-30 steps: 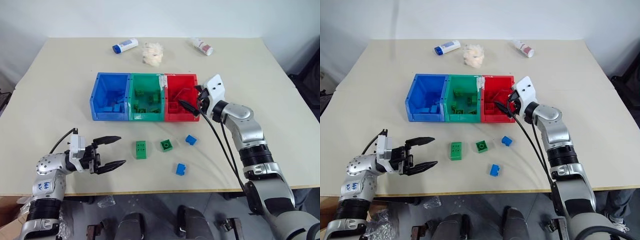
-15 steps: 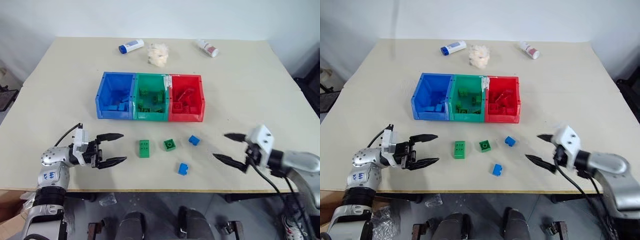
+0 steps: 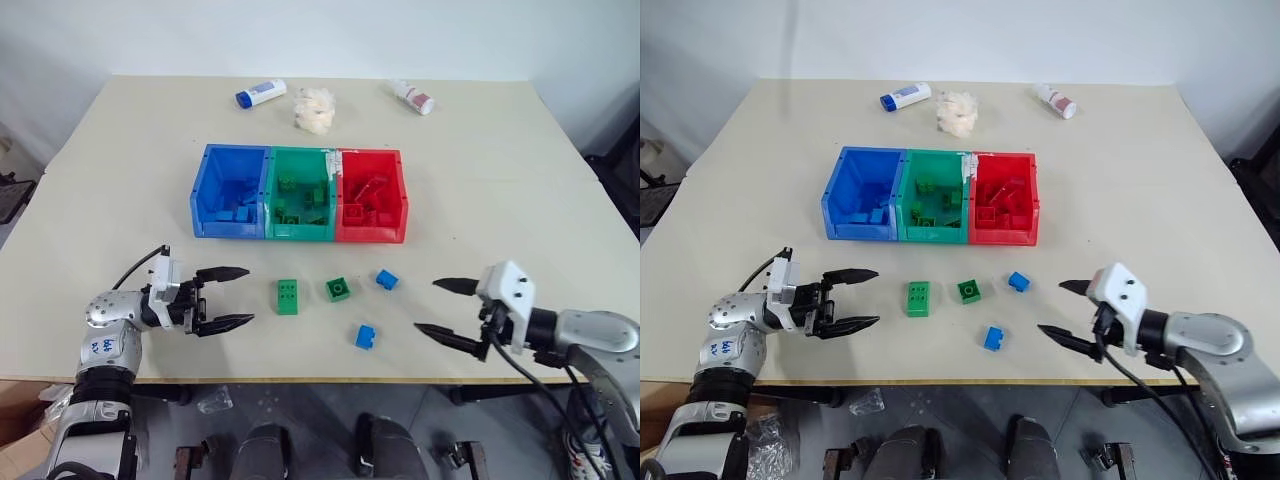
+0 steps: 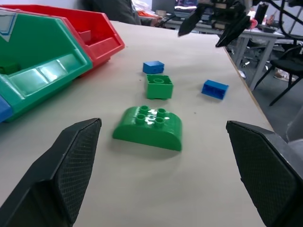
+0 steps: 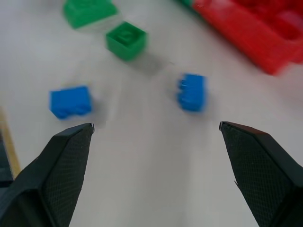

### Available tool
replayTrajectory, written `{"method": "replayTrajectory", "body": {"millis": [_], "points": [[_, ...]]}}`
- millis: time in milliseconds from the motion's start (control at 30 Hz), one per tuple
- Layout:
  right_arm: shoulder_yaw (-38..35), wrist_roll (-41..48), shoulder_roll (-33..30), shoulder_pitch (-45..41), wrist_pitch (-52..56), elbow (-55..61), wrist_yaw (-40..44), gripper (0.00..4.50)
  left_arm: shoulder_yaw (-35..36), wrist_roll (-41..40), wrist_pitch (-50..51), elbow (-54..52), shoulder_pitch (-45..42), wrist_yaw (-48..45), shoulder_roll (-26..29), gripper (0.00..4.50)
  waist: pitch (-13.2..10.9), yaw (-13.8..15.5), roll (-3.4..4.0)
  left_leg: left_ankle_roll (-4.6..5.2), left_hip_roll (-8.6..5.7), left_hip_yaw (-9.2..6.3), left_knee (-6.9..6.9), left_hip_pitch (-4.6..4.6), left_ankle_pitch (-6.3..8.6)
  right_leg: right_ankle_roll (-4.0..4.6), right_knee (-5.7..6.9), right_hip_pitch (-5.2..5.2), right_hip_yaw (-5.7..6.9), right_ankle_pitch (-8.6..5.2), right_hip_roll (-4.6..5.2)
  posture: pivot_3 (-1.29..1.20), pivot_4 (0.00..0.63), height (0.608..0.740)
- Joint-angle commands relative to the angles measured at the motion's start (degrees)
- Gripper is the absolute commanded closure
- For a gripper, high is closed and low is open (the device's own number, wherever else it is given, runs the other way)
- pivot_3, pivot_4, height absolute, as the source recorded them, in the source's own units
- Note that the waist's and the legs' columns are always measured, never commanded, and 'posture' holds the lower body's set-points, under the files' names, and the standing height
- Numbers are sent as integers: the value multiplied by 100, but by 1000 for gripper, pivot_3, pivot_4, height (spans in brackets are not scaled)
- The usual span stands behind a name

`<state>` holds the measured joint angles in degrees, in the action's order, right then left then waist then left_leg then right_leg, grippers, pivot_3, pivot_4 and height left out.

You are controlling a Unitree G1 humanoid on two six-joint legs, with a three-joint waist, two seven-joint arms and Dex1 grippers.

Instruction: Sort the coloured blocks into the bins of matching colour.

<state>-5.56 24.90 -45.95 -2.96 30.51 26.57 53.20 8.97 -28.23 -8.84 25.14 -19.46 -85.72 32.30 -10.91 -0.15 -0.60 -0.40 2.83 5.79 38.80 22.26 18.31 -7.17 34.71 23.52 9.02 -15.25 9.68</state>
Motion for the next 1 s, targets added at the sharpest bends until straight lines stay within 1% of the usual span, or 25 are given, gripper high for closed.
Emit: {"method": "replayTrajectory", "body": {"millis": [33,167,233,300,367,567,600,633,700,733,833,867,900,1000], "points": [[276,35,-12,-86,147,370,-37,56,62,-237,226,-938,551,175,2,0,0,0,-1,1,0,-1,4,2,2,0,0,0,1,0,0,0,150,740],[700,104,-25,-329,473,590,-22,56,187,-423,558,-1986,1416,524,32,0,0,1,0,4,4,-4,19,7,8,-1,1,-1,1,1,0,0,150,740],[830,142,-35,-419,584,642,25,56,221,-474,684,-2347,1700,663,51,0,0,4,-1,6,7,-7,21,5,10,-1,2,-2,0,0,0,0,150,740],[1256,50,68,-652,611,501,145,56,277,-530,795,-2712,2018,820,57,0,0,8,0,6,8,-13,22,6,10,1,5,-2,3,0,-1,0,150,740],[1660,-153,221,-864,436,218,222,56,321,-568,864,-2936,2196,956,51,0,1,2,-2,6,10,-21,23,4,13,2,5,-2,0,-1,-1,0,150,740],[2120,-507,687,-1181,226,-540,104,56,366,-588,890,-3208,2390,1208,36,0,1,8,-2,5,7,-7,24,6,13,2,5,-2,3,-1,-2,0,150,740],[2157,-551,712,-1185,223,-598,100,436,358,-586,881,-3207,2389,1227,34,0,1,7,-1,5,7,-6,24,6,13,2,6,-2,3,-1,-2,0,150,740],[2176,-584,731,-1173,187,-640,104,627,349,-577,866,-3202,2383,1252,26,0,1,6,-1,5,8,-6,24,6,13,2,6,-1,3,-1,-2,0,150,740],[2179,-613,761,-1161,123,-680,125,1234,338,-570,852,-3176,2350,1288,14,0,1,7,-1,4,8,-6,24,5,13,2,6,-1,3,-1,-3,0,150,740],[2166,-625,794,-1153,91,-694,106,1656,325,-563,842,-3145,2324,1296,6,0,1,7,-1,5,8,-6,24,5,14,2,6,-2,3,-1,-3,0,150,740],[2094,-628,912,-1122,25,-728,4,2570,279,-535,810,-3037,2239,1298,-18,0,1,7,-1,4,8,-5,24,5,14,2,7,-1,3,-1,-4,0,150,740],[2055,-630,952,-1103,15,-745,-48,2975,258,-517,796,-2986,2189,1299,-33,0,1,7,-1,4,9,-5,24,5,14,2,7,-1,3,-1,-4,0,150,740],[2019,-639,978,-1078,-13,-765,-90,3051,234,-504,780,-2929,2127,1297,-55,0,1,7,-1,4,8,-5,24,5,13,2,7,-1,3,-1,-4,0,150,740],[1912,-653,1019,-979,-107,-770,-191,3047,137,-452,722,-2744,1926,1279,-121,0,1,11,-2,4,8,-4,24,5,14,2,7,-2,3,-1,-4,0,150,740]]}}
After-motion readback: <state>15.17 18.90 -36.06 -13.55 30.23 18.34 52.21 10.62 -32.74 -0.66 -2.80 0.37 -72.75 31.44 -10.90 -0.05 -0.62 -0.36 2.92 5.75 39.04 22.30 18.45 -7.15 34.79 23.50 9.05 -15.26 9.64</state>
